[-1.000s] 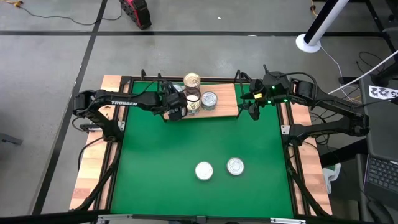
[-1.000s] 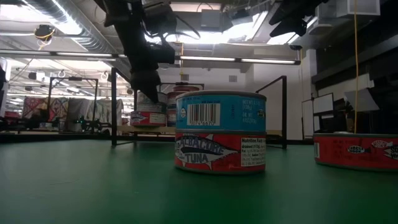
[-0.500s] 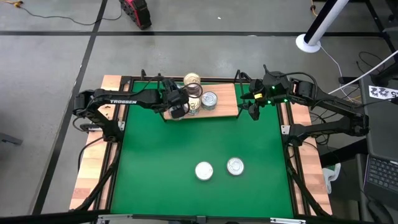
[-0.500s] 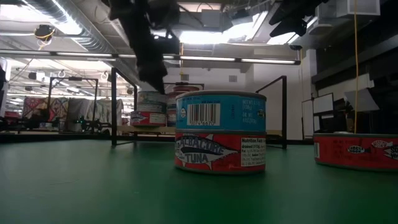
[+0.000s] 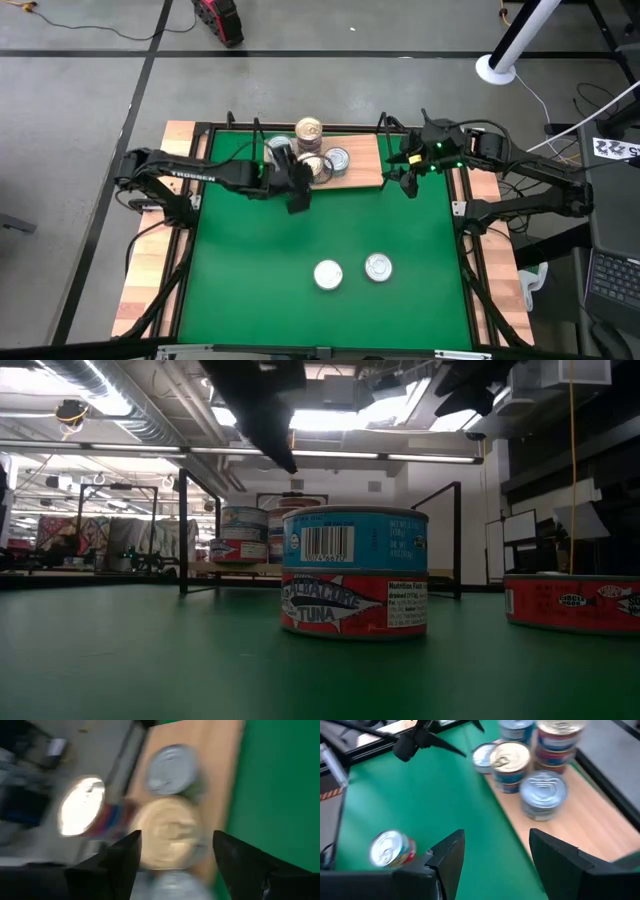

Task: Stack canned seafood by type on shelf
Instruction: Stack the yellow-blue tuna can on top of the other yellow-blue tuna can on the shelf

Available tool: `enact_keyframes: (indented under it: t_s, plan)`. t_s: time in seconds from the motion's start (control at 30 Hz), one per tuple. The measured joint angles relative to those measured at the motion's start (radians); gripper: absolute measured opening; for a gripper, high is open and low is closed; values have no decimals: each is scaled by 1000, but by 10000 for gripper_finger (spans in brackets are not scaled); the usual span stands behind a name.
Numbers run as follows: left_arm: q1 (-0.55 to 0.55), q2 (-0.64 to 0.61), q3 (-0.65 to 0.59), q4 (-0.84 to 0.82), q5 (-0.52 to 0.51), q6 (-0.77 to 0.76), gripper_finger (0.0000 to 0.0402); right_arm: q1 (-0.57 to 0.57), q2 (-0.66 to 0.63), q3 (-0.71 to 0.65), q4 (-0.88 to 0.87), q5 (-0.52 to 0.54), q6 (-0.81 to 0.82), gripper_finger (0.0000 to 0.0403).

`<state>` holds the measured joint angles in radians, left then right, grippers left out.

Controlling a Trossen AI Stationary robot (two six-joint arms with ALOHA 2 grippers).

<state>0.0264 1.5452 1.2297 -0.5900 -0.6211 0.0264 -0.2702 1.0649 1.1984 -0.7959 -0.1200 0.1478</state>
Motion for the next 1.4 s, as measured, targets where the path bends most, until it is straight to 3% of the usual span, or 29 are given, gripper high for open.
enact_keyframes:
  t_s: [0.23,0.37,0.57,0.8,1.07,1.4]
  plan:
    - [-158,1,0,5,243,-177,241,156,-1,-59,94,37,0,222]
    - [-271,21,0,18,323,-177,241,235,-1,-156,193,42,0,222]
    - [-412,80,0,157,332,-137,241,339,0,-318,348,39,43,222]
    - [-488,188,0,339,331,20,241,444,1,-443,525,39,89,222]
    - [-506,290,0,339,329,104,241,526,40,-462,575,84,86,222]
    - [-510,345,0,333,321,182,241,533,144,-462,635,98,83,222]
